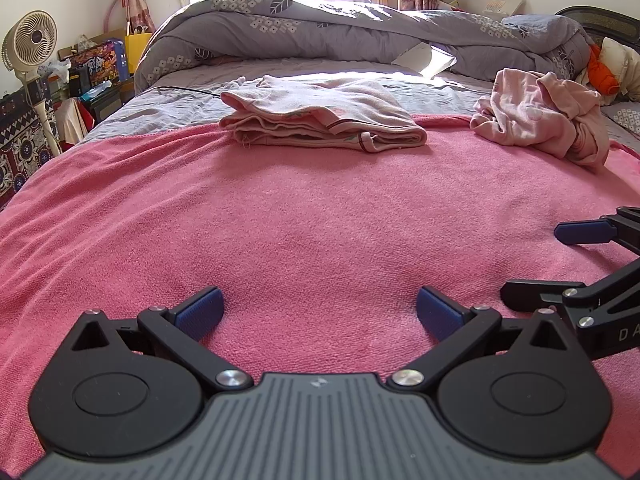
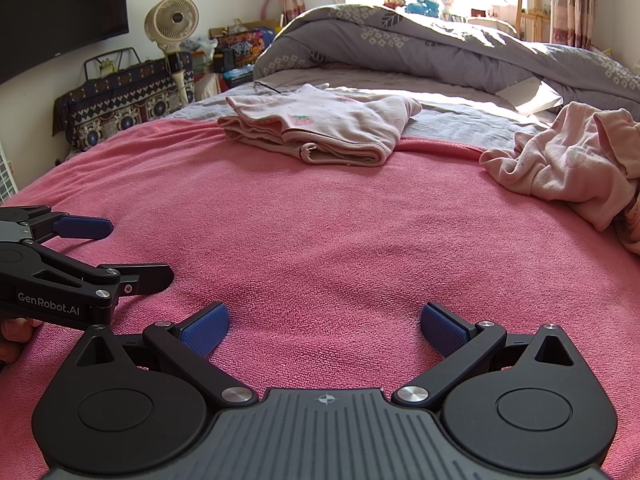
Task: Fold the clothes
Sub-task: 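Reach the right gripper toward the crumpled pink strawberry-print garment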
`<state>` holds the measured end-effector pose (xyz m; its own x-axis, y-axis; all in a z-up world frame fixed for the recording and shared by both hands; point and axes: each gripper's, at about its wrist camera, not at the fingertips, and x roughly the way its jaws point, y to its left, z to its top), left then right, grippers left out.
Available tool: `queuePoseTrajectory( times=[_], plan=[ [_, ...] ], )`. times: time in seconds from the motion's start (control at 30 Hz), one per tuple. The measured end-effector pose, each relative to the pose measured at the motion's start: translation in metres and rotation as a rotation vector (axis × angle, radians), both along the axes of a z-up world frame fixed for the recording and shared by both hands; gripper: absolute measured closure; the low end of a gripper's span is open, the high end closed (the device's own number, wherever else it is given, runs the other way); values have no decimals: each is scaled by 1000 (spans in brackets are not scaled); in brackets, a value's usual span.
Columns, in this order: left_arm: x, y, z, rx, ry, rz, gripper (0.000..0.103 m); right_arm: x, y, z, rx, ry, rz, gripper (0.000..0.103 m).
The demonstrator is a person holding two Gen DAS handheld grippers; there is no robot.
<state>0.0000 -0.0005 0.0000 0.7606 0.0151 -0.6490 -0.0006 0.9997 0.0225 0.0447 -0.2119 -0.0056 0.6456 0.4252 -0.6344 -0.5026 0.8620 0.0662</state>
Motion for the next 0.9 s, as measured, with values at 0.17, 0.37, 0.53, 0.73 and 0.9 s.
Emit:
queuePoseTrajectory(
  times=[0.17, 0.37, 0.53, 0.73, 0.9],
  plan=[
    [0, -2, 0, 18, 2, 7, 0, -7, -2, 4, -34, -45, -56, 0],
    [0, -5, 0, 34, 2, 15, 0, -16, -4, 8, -75, -99, -123, 0],
    [-1, -4, 0, 28, -2, 17, 0, -23, -6, 12, -109, -143, -179, 0],
    [-1, -3, -1, 21, -8, 20, 0, -21, -75, 30, -105, -371, -384, 0],
    [-2, -2, -1, 16, -13, 22, 0, 35, -130, 30, -165, -357, -513, 0]
  ],
)
